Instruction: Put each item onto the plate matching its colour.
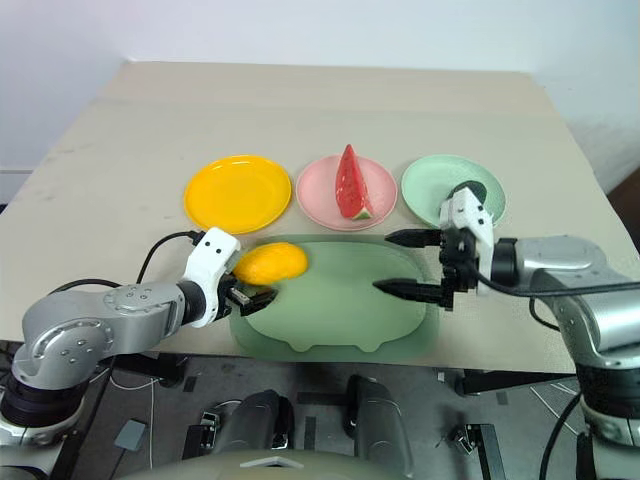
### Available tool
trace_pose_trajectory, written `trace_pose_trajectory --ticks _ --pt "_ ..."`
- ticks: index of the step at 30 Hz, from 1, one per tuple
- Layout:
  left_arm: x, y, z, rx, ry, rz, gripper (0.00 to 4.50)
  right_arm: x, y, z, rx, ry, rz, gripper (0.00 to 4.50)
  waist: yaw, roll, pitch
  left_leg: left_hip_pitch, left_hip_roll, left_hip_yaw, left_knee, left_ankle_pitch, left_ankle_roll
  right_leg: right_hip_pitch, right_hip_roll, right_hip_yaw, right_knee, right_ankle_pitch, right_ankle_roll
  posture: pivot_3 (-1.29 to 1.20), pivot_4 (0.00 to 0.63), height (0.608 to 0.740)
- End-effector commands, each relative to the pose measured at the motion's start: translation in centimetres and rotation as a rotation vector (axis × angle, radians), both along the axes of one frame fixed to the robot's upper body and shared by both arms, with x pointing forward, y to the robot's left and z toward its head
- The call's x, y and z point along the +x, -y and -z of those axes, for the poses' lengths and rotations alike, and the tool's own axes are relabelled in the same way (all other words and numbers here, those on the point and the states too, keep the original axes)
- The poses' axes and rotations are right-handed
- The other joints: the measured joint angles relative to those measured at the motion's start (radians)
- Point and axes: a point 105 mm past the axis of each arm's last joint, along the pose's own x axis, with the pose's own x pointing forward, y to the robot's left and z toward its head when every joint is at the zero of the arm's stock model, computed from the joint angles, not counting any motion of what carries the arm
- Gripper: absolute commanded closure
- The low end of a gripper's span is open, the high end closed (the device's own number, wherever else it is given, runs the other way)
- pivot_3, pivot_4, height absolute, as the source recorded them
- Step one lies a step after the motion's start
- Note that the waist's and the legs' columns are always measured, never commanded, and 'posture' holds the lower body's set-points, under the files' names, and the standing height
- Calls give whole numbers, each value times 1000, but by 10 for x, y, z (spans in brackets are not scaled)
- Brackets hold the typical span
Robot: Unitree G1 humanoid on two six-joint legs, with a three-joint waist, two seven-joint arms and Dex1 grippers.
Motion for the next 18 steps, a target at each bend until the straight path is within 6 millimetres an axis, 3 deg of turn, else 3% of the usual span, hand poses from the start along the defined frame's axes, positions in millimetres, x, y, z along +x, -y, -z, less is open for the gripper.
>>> trace_pose_trajectory --ticks 1,4,10,18 --pt "3 -3 6 10 -12 -17 0 -5 -5 -6 28 26 22 15 0 0 0 0 0 0 0 0 0 0 0 0 0 0 0 0 150 740" --pt "5 -2 6 0 -3 -17 591 -4 -5 -2 28 12 39 0 0 0 0 0 0 0 0 0 0 0 0 0 0 0 0 0 150 740" --pt "2 -5 0 -13 13 9 2655 -1 -4 0 15 14 56 0 0 0 0 0 0 0 0 0 0 0 0 0 0 -1 -1 0 150 740" --pt "-32 -14 -7 0 2 148 2655 3 -2 3 -6 14 68 0 -1 0 0 -1 0 0 -1 0 0 -2 0 0 0 -1 -1 0 150 740"
